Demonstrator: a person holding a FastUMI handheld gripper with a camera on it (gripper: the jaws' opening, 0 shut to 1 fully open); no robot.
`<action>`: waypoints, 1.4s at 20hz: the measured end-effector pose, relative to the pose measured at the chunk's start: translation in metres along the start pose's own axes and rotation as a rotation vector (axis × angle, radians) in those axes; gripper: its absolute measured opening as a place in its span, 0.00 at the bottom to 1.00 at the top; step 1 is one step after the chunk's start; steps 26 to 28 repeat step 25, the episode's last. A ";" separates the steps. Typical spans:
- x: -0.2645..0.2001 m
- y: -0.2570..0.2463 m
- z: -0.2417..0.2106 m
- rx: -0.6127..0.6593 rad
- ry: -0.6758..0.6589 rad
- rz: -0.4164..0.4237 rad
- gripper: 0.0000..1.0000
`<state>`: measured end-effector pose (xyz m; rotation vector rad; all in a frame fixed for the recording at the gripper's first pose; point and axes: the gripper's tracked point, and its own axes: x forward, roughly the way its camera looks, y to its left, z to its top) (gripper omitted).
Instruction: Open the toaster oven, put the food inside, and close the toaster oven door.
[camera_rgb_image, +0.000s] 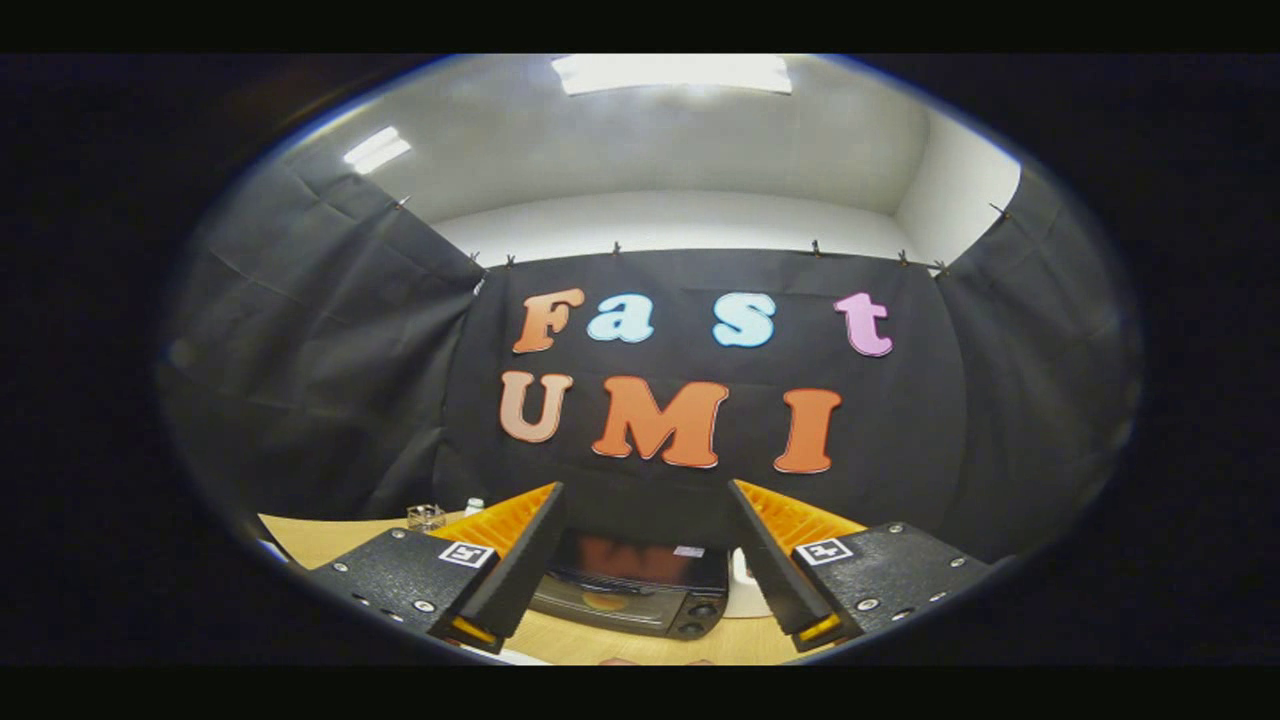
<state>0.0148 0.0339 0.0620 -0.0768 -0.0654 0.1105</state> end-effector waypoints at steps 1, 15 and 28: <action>0.000 0.000 0.001 0.003 -0.001 0.002 0.94; 0.003 0.020 0.017 -0.005 -0.030 0.056 0.94; 0.004 0.004 0.024 0.013 -0.064 0.008 0.94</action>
